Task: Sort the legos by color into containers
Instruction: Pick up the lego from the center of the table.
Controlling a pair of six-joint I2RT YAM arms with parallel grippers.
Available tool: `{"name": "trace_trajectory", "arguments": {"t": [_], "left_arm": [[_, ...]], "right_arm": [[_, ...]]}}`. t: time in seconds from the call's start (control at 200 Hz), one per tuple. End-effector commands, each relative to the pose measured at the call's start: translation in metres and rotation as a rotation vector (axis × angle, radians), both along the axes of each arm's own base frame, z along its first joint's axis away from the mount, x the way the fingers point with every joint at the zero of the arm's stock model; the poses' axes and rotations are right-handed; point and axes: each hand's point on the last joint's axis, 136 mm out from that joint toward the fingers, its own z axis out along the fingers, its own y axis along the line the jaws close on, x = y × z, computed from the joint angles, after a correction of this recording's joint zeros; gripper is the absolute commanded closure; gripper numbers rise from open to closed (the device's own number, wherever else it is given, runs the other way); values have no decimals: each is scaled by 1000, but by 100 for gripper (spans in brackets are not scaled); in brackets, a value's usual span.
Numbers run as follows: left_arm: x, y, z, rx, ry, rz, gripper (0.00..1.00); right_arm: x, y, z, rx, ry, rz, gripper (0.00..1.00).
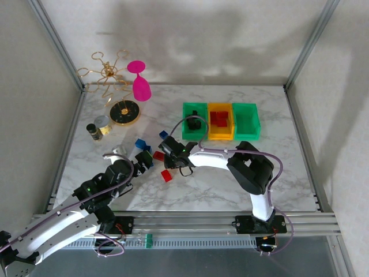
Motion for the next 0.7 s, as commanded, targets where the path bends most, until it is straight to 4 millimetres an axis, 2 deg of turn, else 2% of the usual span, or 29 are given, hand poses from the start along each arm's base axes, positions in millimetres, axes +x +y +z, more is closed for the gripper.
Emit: {"name": "trace_trajectory", "arguments": {"t": [0.0,0.09,0.21,0.39,0.536,0.696], "left_arm": [[0,8,-5,0,13,44,0],[0,7,-2,-8,10,41,0],[0,5,2,-13,5,31,0],[4,-7,11,-47,-13,-9,0],[8,-21,18,-51,-22,-59,0],[17,-36,25,-57,-46,-102,0]], "right_arm": [[2,-2,2,-26,-23,4,58],[4,1,5,-24,-27,5,63],[1,-1,16,7,-37,8,65],[-2,-16,41,32,-71,-11,69],[4,-45,65,57,-100,-68,70],[27,-98,91,39,-156,-170,70]]}}
